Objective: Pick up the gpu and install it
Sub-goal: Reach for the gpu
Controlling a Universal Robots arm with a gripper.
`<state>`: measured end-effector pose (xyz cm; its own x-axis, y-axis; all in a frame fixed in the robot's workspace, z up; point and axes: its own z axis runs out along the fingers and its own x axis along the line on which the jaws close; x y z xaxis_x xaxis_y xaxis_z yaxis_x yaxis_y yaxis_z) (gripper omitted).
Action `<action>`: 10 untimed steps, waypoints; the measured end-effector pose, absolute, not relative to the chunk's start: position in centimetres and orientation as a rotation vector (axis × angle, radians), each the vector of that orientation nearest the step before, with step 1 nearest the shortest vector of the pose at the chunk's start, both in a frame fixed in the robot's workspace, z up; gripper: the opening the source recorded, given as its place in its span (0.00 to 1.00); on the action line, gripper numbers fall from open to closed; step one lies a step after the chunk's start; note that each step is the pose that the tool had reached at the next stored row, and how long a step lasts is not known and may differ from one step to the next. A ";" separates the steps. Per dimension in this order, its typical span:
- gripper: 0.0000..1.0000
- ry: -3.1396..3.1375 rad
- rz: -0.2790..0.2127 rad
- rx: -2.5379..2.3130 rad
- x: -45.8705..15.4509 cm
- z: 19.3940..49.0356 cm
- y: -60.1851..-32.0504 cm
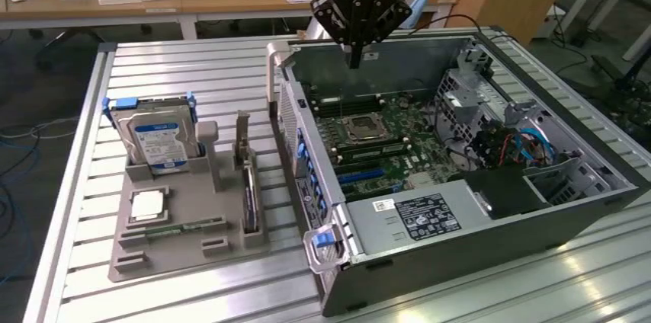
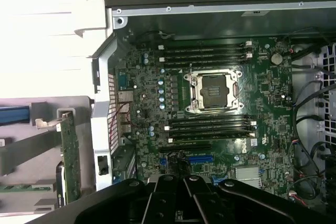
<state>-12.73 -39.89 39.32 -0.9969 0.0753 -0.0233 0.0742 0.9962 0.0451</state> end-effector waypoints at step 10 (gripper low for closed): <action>0.11 3.114 0.069 0.117 -14.7 39.3 -39.9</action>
<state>-14.69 -39.87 39.26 -0.9969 0.0754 -0.0233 0.0743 0.9962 0.0451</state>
